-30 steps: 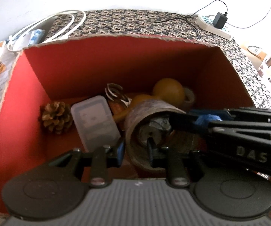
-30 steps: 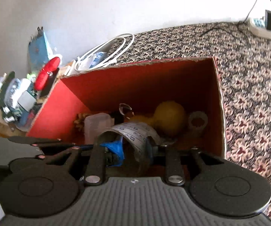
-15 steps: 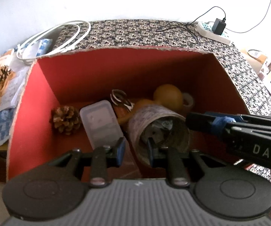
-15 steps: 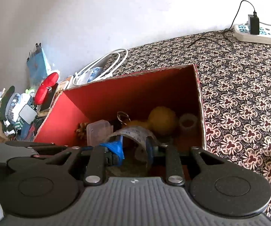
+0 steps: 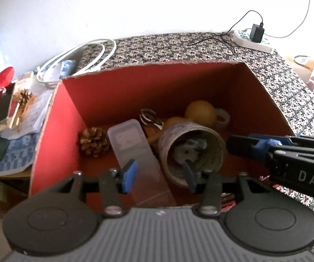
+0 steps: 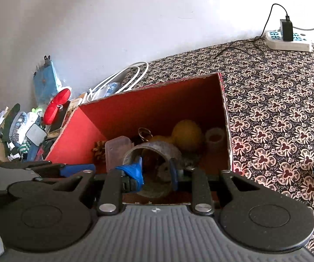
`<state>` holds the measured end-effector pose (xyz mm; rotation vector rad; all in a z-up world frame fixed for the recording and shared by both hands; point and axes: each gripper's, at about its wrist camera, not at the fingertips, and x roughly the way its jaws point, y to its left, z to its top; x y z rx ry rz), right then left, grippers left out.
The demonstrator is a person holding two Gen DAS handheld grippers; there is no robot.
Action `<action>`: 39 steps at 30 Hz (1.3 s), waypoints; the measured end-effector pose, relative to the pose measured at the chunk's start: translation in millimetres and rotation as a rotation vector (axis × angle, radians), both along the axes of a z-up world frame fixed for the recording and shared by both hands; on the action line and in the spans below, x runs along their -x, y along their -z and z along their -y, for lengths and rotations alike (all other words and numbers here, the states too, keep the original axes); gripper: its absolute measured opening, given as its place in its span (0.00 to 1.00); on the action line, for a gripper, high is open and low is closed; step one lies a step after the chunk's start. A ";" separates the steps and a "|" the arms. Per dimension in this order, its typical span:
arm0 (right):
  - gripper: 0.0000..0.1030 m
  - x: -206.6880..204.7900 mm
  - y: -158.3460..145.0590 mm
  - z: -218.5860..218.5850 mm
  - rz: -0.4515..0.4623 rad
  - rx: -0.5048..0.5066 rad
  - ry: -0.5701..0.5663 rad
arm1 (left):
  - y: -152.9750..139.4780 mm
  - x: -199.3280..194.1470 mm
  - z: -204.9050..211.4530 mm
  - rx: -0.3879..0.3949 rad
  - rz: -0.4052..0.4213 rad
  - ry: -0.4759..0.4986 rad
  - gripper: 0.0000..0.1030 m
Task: Organize rigid objects
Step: 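Withdraw the right gripper up and away from the box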
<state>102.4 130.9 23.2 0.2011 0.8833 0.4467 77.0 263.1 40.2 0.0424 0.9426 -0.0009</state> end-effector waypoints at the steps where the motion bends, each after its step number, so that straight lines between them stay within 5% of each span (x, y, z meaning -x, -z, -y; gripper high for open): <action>1: 0.09 1.4 -0.4 0.5 0.000 -0.002 0.002 | -0.7 1.5 0.6 -0.006 0.004 -0.002 0.49; 39: 0.10 53.9 -30.3 17.0 0.047 -0.092 -0.076 | -39.5 63.1 13.1 -0.035 0.097 -0.132 0.57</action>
